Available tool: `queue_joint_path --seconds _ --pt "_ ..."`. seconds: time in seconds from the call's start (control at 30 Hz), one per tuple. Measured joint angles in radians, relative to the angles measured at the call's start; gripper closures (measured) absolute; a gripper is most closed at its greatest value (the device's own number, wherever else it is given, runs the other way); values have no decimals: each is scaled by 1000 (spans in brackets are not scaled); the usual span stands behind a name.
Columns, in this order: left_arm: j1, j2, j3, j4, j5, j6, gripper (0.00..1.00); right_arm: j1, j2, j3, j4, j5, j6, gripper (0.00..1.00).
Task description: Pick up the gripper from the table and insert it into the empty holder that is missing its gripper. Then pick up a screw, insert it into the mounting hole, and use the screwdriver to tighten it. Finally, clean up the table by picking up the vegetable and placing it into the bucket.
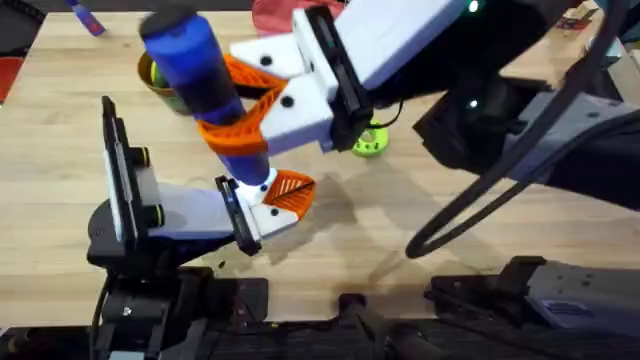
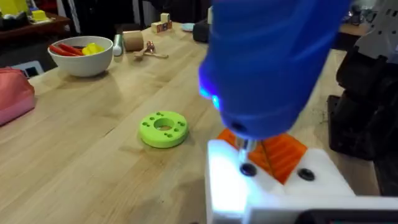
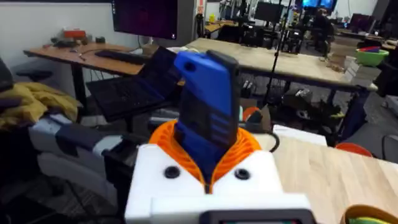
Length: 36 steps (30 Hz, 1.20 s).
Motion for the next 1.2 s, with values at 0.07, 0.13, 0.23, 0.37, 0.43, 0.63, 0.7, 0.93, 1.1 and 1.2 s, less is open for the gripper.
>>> queue_joint_path --seconds 0.07,0.13,0.23,0.37,0.43,0.63,0.7,0.93,1.1,1.2 --pt "0 0 0 0 0 0 993 0 -9 31 -42 0 -3 980" --pt "0 0 0 0 0 0 993 0 -20 63 -85 0 -7 980" --pt "0 0 0 0 0 0 993 -1 -37 117 -146 0 -14 980" --pt "0 0 0 0 0 0 993 -17 -50 198 -346 5 -41 980" --pt "0 0 0 0 0 0 993 -35 -50 243 -514 33 -72 980" --pt "0 0 0 0 0 0 993 -98 -49 436 -1144 278 -239 980" --pt "0 0 0 0 0 0 993 -114 -49 513 -1315 377 -302 980" --pt "0 0 0 0 0 0 993 -161 -61 640 -1681 751 -483 980" --pt "0 0 0 0 0 0 993 -197 -52 640 -1920 1024 -675 980" --pt "0 0 0 0 0 0 993 -225 -29 640 -2035 1144 -798 980"
